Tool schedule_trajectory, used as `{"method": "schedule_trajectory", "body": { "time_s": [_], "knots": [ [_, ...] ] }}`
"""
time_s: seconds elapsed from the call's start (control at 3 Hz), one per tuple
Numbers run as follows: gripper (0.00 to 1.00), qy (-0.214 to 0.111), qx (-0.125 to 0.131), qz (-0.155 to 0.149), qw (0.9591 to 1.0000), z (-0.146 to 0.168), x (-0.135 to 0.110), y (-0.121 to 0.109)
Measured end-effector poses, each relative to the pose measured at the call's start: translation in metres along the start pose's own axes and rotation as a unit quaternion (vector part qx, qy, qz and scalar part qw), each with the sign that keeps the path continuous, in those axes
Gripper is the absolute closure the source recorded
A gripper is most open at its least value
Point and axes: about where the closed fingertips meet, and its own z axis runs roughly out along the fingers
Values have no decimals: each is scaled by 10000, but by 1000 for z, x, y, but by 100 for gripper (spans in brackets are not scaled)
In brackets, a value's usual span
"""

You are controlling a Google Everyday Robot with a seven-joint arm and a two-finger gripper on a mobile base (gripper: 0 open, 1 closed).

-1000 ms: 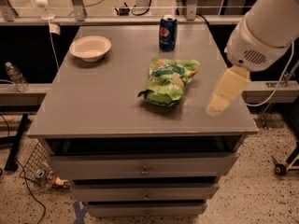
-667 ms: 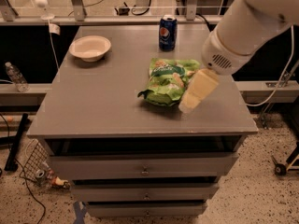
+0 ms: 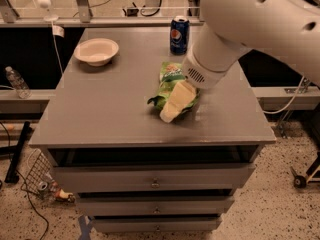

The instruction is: Move green rice chip bag near paper bowl

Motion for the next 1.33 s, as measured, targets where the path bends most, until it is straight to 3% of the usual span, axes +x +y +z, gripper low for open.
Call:
{"method": "schedule_trajectory", "body": {
  "time_s": [0.33,1.0,1.33],
  "knots": [
    [2,250,137,244,9993,25,-6,0],
    [47,433,350,303,9980,37,-9,-5],
    [71,390,586,241,9972,30,-14,-15]
  ]
}}
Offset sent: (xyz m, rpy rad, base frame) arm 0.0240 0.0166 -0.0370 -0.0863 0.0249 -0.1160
